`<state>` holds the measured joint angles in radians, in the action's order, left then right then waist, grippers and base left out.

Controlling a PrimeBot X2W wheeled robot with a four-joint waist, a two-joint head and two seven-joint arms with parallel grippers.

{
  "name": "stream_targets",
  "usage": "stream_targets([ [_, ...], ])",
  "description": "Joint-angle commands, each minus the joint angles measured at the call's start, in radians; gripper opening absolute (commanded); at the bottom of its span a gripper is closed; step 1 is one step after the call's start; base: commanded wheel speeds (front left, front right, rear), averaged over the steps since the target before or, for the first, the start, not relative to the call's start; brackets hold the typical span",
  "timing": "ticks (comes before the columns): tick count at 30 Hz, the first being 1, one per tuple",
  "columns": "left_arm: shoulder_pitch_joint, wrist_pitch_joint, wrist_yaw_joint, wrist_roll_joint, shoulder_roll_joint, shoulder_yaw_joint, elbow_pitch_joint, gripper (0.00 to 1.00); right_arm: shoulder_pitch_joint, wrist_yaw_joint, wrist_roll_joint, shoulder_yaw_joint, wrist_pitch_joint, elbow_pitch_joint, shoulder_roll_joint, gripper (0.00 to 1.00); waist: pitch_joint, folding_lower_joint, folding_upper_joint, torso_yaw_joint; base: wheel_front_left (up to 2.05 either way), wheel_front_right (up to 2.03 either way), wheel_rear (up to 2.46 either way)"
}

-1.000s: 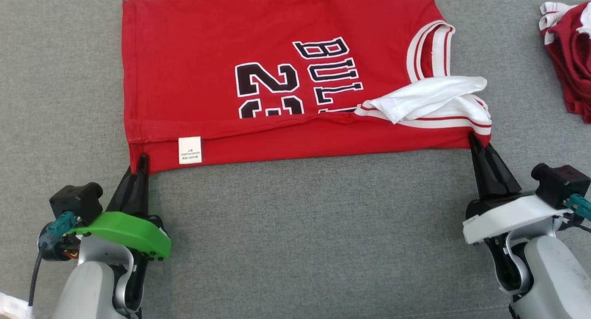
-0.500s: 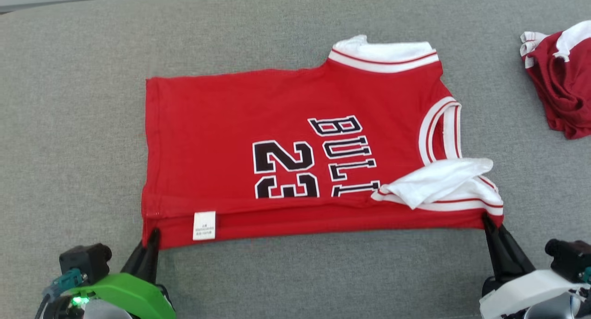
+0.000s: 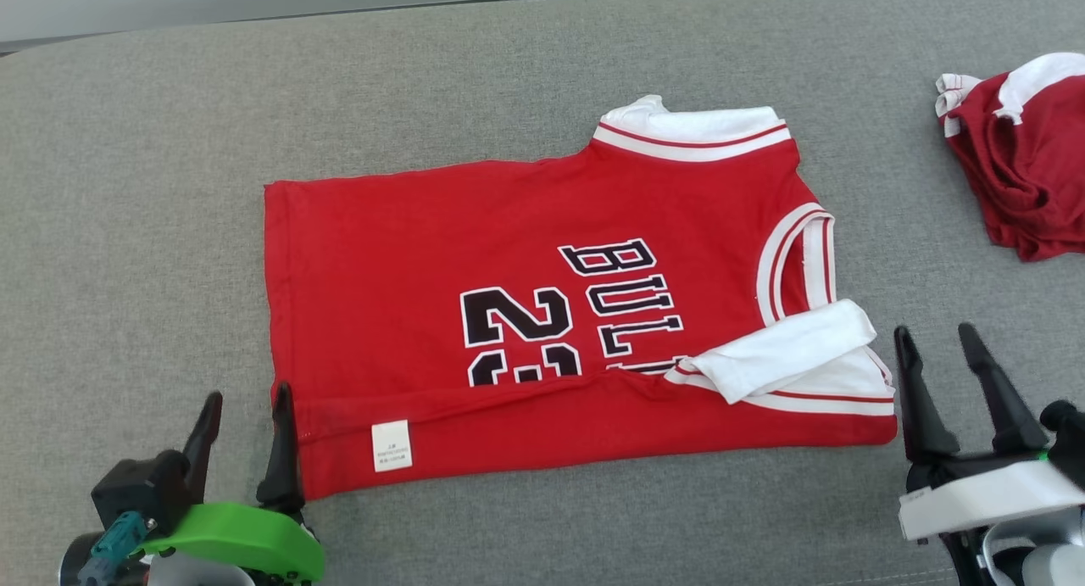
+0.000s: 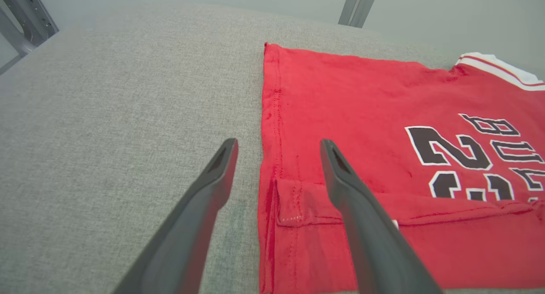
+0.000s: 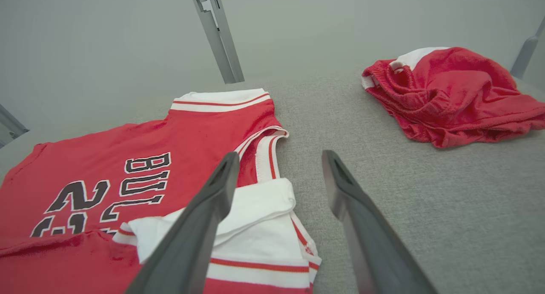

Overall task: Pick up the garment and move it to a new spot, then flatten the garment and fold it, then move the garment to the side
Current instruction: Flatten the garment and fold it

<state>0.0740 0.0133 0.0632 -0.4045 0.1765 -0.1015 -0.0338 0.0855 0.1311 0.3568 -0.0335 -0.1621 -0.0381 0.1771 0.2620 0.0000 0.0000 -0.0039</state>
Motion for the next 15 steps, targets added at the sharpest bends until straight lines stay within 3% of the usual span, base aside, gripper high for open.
stream_targets([
  [1,-0.028,-0.032,0.011,0.028,-0.001,-0.004,-0.016,1.0,-0.023,-0.001,-0.02,-0.009,-0.008,-0.031,0.002,1.0,0.0,0.0,0.0,-0.001,0.0,0.0,0.0],
  [7,-0.081,-0.151,0.045,0.112,-0.003,-0.017,-0.079,1.0,-0.085,-0.001,-0.068,-0.009,0.012,-0.153,0.007,1.0,-0.001,0.0,0.0,-0.012,0.0,0.0,0.0],
  [15,-0.111,-0.17,0.059,0.138,-0.001,-0.03,-0.092,1.0,-0.108,-0.001,-0.075,0.013,0.041,-0.191,-0.003,1.0,0.016,0.0,0.0,-0.014,0.0,0.0,0.0],
])
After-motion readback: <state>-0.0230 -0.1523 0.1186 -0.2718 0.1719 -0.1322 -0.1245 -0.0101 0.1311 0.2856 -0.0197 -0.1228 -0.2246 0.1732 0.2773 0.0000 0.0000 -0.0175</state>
